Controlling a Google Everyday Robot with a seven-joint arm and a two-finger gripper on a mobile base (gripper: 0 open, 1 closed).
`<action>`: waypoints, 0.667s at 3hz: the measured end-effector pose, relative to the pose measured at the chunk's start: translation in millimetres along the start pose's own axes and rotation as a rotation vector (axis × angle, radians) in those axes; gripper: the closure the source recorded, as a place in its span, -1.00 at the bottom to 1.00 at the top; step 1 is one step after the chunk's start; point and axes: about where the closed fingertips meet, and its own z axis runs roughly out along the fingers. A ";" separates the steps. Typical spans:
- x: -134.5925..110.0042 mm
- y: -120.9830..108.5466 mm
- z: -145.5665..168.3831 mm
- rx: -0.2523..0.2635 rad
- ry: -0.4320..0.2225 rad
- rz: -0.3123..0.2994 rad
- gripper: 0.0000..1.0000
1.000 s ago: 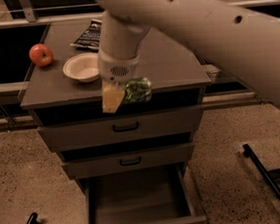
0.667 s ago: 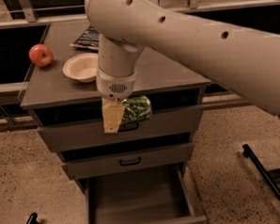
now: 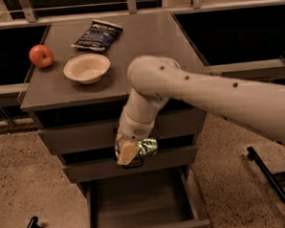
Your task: Place green can into bottom drawer
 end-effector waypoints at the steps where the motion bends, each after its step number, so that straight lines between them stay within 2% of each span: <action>1: 31.0 -9.5 45.6 0.064 -0.039 0.018 1.00; 2: 22.3 -25.1 45.5 0.125 -0.074 0.019 1.00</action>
Offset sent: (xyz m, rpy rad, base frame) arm 0.0045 -0.0084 -0.0498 0.0353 -0.0354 -0.0395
